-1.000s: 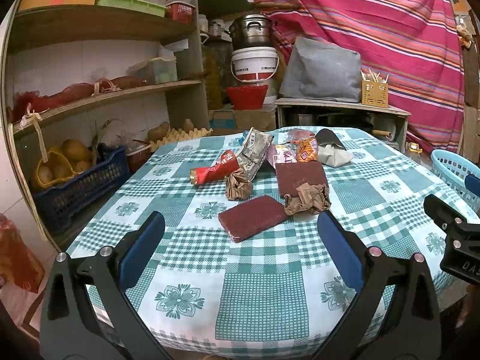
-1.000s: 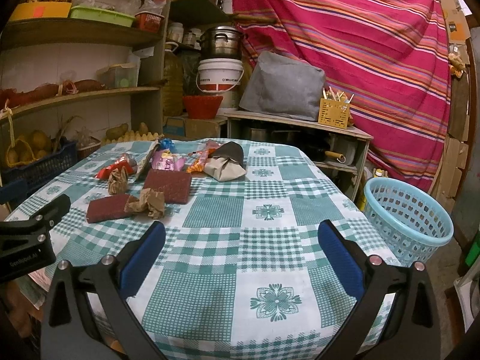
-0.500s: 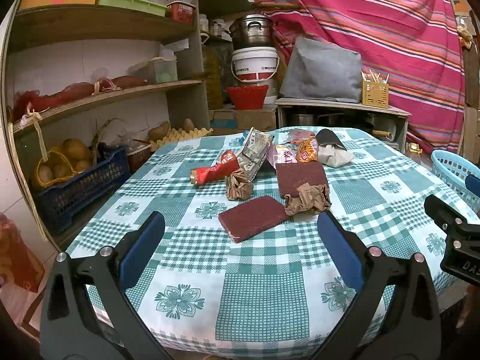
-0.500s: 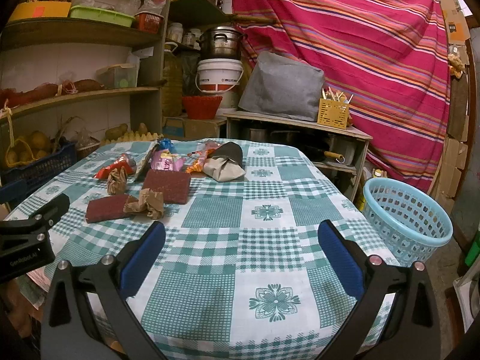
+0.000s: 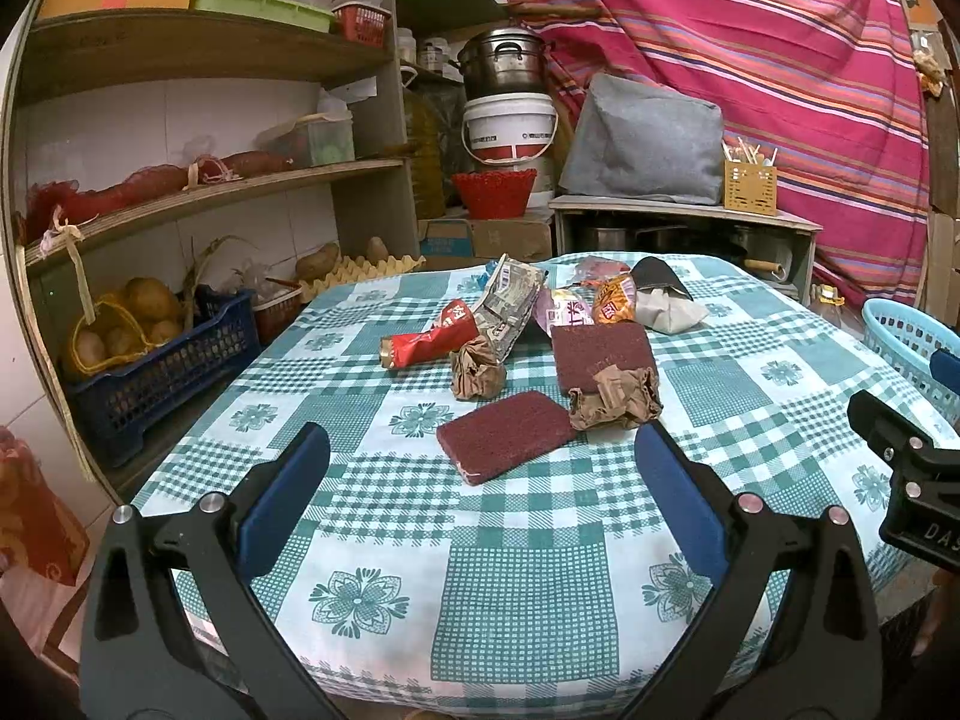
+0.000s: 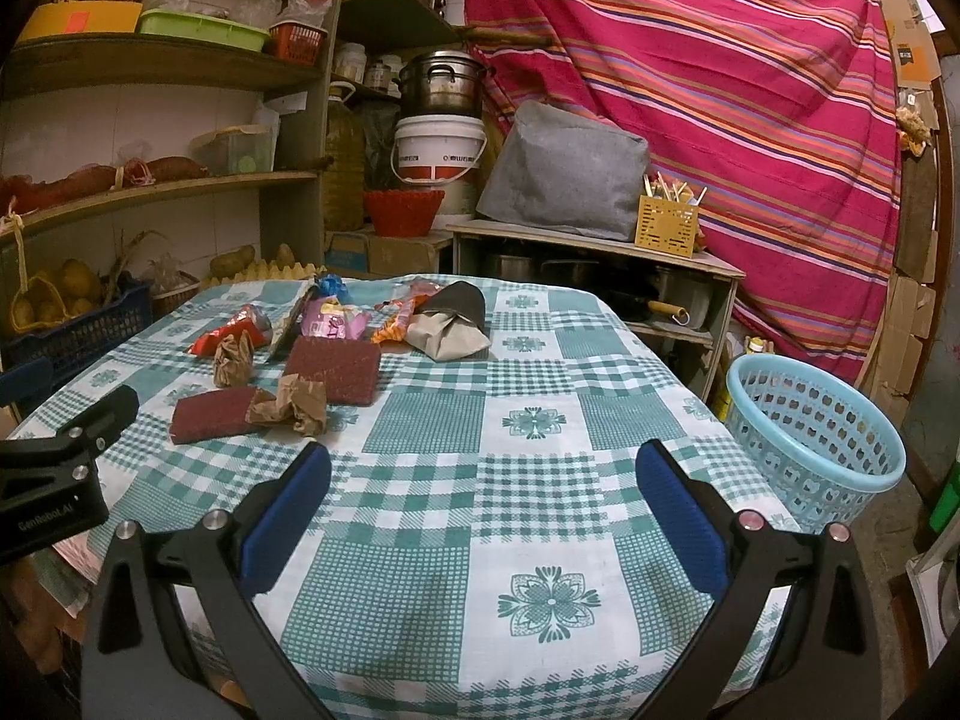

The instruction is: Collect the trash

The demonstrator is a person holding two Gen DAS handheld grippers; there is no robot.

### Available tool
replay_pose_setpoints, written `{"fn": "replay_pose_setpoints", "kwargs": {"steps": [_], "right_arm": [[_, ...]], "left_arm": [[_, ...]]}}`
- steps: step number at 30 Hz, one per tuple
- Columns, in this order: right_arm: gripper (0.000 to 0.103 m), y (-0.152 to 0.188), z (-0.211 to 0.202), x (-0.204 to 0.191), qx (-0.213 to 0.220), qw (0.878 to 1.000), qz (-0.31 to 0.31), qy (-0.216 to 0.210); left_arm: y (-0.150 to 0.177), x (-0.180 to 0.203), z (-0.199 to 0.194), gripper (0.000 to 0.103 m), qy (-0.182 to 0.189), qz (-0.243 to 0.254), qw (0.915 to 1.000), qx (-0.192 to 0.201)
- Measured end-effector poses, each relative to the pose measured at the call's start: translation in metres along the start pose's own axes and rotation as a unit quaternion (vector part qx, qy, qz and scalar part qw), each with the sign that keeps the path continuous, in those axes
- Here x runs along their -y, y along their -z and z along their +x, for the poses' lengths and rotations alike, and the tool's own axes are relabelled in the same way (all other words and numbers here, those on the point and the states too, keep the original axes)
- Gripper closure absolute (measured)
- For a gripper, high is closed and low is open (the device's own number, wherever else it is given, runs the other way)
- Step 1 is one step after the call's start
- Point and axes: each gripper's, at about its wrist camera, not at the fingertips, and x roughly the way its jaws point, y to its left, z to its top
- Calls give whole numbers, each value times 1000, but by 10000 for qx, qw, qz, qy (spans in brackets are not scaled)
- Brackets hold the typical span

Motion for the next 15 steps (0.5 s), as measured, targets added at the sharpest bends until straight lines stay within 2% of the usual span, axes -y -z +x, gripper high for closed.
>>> {"fn": "replay_pose_setpoints", "kwargs": {"steps": [15], "right_arm": [[4, 0, 0, 0, 3, 10000, -6, 6]], "left_arm": [[0, -2, 0, 5, -5, 10, 10000, 4]]}}
